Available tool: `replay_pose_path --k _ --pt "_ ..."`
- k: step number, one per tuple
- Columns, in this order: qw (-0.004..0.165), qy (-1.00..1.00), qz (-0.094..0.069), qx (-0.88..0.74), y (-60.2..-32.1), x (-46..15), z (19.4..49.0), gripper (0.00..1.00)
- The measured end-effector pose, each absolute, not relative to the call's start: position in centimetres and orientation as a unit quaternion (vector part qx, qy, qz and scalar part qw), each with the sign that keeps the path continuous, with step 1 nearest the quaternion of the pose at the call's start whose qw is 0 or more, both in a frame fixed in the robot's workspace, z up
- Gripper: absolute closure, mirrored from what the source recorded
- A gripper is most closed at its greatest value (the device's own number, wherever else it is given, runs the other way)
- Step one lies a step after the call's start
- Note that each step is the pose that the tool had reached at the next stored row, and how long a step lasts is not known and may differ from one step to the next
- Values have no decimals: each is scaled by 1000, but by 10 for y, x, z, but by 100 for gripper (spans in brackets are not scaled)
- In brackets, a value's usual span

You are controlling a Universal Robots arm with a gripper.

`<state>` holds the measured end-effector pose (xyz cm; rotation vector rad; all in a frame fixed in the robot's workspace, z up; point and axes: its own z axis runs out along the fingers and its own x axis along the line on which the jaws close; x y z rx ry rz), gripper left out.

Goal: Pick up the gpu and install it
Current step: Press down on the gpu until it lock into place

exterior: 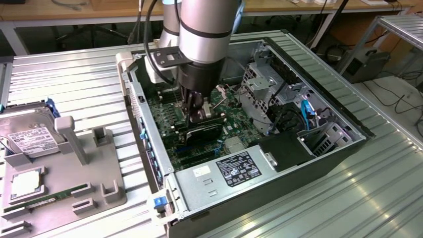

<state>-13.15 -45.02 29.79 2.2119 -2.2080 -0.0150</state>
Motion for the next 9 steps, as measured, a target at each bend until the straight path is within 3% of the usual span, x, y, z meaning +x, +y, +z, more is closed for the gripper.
replay_pose_path --k 9 --pt "7 -706 -5 708 -450 -131 300 89"
